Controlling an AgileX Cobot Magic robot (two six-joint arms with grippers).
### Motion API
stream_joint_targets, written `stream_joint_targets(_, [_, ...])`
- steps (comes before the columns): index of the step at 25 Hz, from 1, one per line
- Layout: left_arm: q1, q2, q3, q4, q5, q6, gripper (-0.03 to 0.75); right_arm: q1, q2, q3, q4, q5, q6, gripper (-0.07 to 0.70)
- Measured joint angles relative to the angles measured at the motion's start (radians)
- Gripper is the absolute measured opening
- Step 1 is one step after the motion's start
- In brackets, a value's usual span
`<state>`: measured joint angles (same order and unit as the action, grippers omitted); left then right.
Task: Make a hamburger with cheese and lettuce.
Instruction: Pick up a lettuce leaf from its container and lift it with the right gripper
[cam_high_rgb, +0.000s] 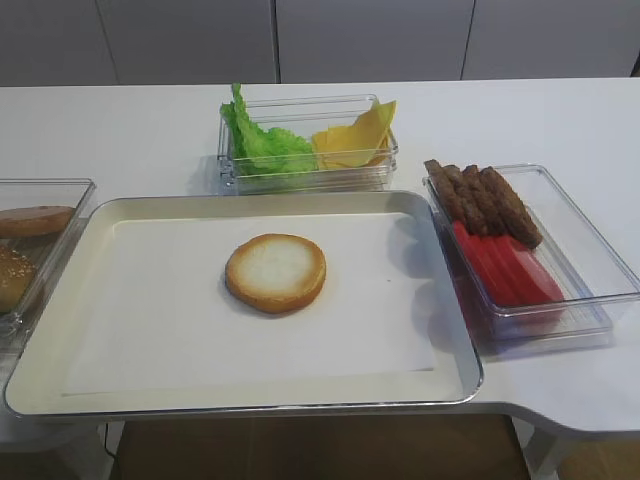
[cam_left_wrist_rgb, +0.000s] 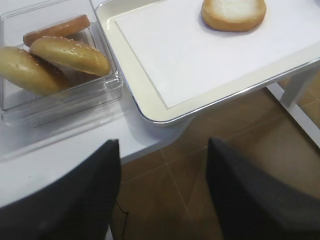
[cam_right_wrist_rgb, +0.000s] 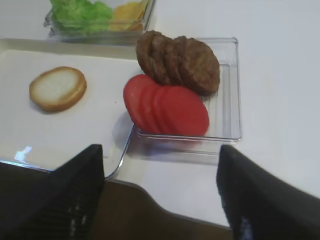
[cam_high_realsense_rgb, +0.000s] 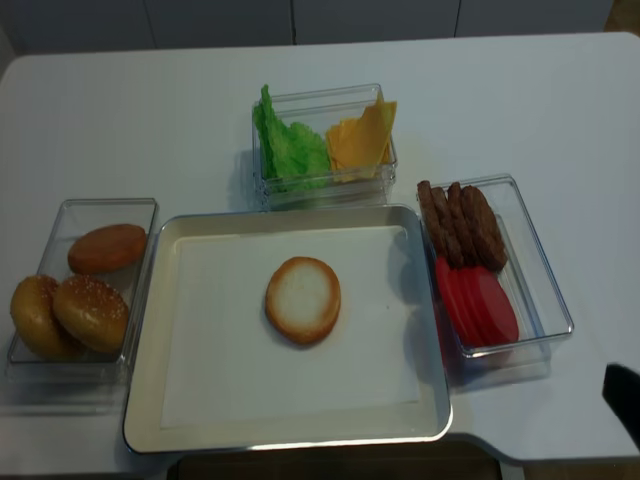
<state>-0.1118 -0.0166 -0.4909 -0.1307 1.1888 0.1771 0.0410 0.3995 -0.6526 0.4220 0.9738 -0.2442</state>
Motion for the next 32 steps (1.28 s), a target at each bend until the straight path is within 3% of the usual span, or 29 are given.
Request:
stream_joint_targets(6, [0.000,0.000,0.000,-0.002,0.000,0.000,0.411,0.000,0.234,-0.198,-0.066,0.134,0.041,0.552])
stream_joint_targets(13, [0.000,0.000,0.000,-0.002,0.000,0.000,0.410,0.000,0.476,-0.416,-0.080,0.235,0.123,0.552])
stream_joint_targets(18, [0.000,0.000,0.000,-0.002,0.000,0.000,0.410,0.000,0.646,-0.572,-0.080,0.280,0.158,0.552])
stream_joint_targets(22, [0.000,0.000,0.000,-0.002,0.000,0.000,0.410,0.013,0.775,-0.693,-0.106,0.282,0.214,0.552])
stream_joint_targets(32, [0.000,0.000,0.000,-0.002,0.000,0.000,0.410,0.354,1.088,-0.923,-0.337,0.283,0.446,0.552])
